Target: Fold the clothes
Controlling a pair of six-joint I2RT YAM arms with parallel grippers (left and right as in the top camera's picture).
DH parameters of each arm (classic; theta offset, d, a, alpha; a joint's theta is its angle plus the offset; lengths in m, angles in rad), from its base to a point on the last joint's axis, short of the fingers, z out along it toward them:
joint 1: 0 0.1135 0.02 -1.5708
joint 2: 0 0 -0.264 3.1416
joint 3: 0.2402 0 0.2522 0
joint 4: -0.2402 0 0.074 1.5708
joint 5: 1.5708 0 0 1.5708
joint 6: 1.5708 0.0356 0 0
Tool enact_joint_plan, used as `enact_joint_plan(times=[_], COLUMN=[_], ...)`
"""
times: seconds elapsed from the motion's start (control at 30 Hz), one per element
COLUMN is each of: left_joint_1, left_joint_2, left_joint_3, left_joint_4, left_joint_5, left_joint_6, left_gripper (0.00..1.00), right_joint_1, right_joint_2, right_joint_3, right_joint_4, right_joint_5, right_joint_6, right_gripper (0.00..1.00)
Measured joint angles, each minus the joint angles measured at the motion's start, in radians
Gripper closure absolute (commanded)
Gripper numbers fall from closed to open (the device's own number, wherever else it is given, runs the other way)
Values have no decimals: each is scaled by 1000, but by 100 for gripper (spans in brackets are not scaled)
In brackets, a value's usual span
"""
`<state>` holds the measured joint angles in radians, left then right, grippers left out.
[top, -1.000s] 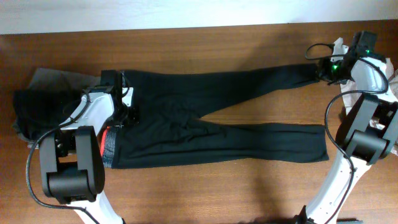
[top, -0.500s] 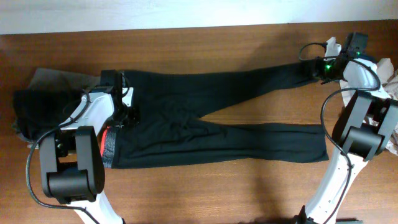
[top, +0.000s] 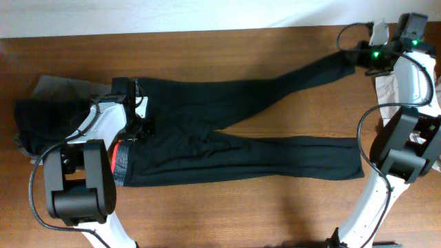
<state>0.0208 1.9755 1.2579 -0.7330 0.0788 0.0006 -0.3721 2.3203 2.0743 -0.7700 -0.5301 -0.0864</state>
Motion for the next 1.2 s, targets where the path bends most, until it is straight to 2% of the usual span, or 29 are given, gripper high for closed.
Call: enact_joint_plan(times=[0.23,0.27,0.33,0.37,0.47,0.53,0.7,0.8,1.03,1.2], left_joint_1=[0,0,0,0,0,0,0,0,0,0], left_joint_2=[0,0,0,0,0,0,0,0,-1,-1], left_joint_3=[0,0,0,0,0,0,-1,-2,-4,-4], left_joint_4=[0,0,2,3,4,5,8,10,14,15], left_joint_5=[0,0,0,0,0,0,0,0,0,0], left_joint_6=[0,0,0,0,0,0,0,0,0,0], left_gripper=[77,77,77,77,77,77,77,77,77,77], right_joint_1=[-3,-6,-16,-23,-43,-54,-60,-59,-59,-59], right_joint_2=[-25,-25,-25,-25,-25,-25,-25,-25,-25,-25], right_joint_3=[3,2,1,1,1,1,-8,-49,-227,-295], right_joint_4=[-81,-97,-120,-134,-166,-173,-203,-204,-156,-126], right_joint_5=[202,225,262,274,306,319,331,331,283,245], right_joint_6=[-14,-24,-49,-51,-69,-75,-78,-79,-124,-132], right_gripper=[94,87,58,48,37,35,35,44,53,89])
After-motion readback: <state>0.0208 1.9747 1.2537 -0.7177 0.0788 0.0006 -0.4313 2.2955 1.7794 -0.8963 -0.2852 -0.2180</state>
